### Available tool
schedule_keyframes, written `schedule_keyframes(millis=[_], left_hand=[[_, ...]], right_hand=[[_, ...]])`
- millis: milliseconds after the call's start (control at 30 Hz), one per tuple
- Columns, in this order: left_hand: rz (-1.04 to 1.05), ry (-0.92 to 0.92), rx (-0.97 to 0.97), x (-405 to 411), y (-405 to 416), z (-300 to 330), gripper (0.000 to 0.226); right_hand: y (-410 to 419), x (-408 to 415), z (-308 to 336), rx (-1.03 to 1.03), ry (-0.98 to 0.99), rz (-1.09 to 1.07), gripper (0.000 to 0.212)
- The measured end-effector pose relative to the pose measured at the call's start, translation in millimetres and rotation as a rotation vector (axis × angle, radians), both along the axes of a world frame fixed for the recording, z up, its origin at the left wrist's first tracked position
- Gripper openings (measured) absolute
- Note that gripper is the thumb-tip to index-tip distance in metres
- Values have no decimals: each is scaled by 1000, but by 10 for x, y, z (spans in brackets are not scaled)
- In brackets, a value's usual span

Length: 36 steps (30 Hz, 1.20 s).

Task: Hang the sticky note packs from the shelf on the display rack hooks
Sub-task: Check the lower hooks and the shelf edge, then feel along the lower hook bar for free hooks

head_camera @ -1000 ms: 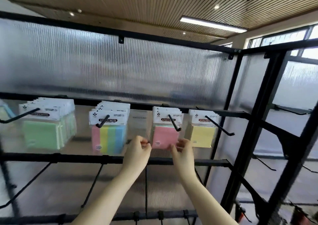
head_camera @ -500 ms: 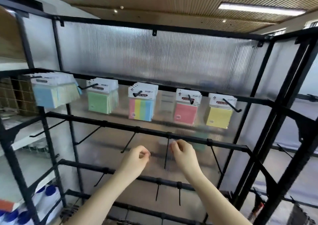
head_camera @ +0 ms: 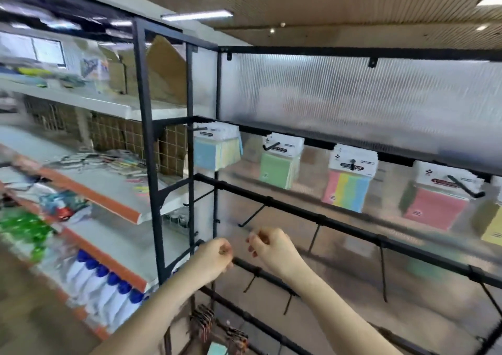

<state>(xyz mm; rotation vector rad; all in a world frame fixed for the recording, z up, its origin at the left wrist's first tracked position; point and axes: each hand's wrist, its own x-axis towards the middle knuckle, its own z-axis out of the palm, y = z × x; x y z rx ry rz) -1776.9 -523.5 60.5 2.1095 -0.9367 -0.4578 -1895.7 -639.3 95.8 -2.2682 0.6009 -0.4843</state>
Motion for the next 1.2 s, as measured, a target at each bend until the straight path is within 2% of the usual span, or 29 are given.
schedule_keyframes(millis=[133, 267, 667, 967, 1200], left_hand=[[90, 4, 22, 661, 461, -5, 12], [147, -49, 58, 1339, 950, 13, 20], [345, -33, 32, 2776, 2355, -131, 17], [444, 33, -21, 3411, 2690, -320, 20], [499, 51, -13, 4323, 2847, -404, 24]], right_hand=[[397, 782, -5, -13, 20, 105, 18], [822, 1552, -28, -7, 46, 194, 22], [1860, 3291, -290, -6, 130, 325, 29], [2179, 4320, -522, -83, 184, 337, 26], [2339, 5415, -640, -82, 147, 360, 24]])
